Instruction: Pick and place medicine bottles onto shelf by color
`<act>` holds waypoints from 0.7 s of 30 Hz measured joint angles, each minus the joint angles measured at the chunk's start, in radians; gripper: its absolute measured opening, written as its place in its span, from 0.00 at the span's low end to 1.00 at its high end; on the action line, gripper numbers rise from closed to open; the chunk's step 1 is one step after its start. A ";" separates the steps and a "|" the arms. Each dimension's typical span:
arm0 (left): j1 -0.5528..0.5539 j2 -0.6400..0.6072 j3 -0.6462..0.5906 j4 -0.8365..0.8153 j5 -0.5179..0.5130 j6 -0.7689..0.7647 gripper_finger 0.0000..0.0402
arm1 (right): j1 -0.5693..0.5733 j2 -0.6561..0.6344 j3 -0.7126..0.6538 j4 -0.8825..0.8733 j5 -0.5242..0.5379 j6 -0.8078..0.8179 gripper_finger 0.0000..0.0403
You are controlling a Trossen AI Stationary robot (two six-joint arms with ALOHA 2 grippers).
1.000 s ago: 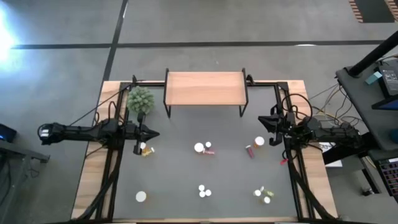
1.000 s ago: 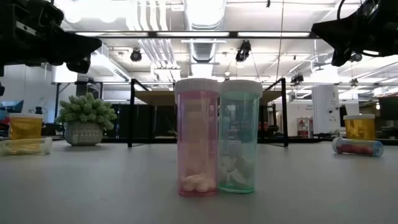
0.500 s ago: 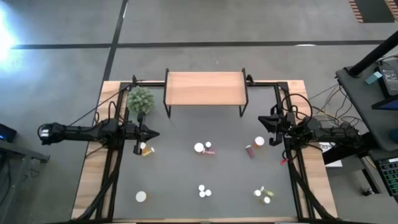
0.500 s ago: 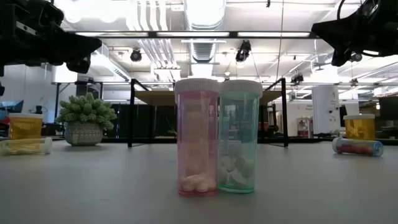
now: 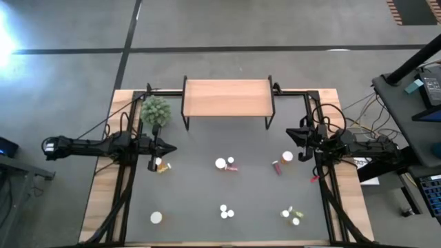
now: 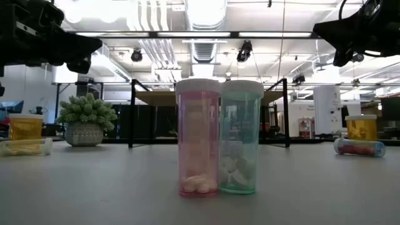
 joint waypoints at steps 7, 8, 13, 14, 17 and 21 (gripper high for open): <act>0.000 0.000 0.000 0.000 0.000 0.000 0.00 | 0.000 0.000 0.000 0.000 0.000 -0.001 0.04; 0.000 0.000 0.000 0.000 0.000 0.000 0.00 | 0.000 0.000 0.000 0.002 0.000 -0.008 0.04; 0.000 0.000 0.000 0.000 0.000 0.000 0.00 | 0.000 0.000 0.000 0.010 0.000 -0.022 0.04; 0.000 0.000 0.000 0.000 0.000 0.000 0.00 | 0.000 0.000 0.000 0.012 0.000 -0.006 0.04; 0.000 0.000 0.000 0.000 0.000 0.000 0.00 | 0.000 0.000 0.000 0.028 0.000 0.136 0.04; 0.000 0.000 0.000 0.000 0.000 0.000 0.00 | 0.000 -0.002 0.000 0.047 0.000 0.341 0.04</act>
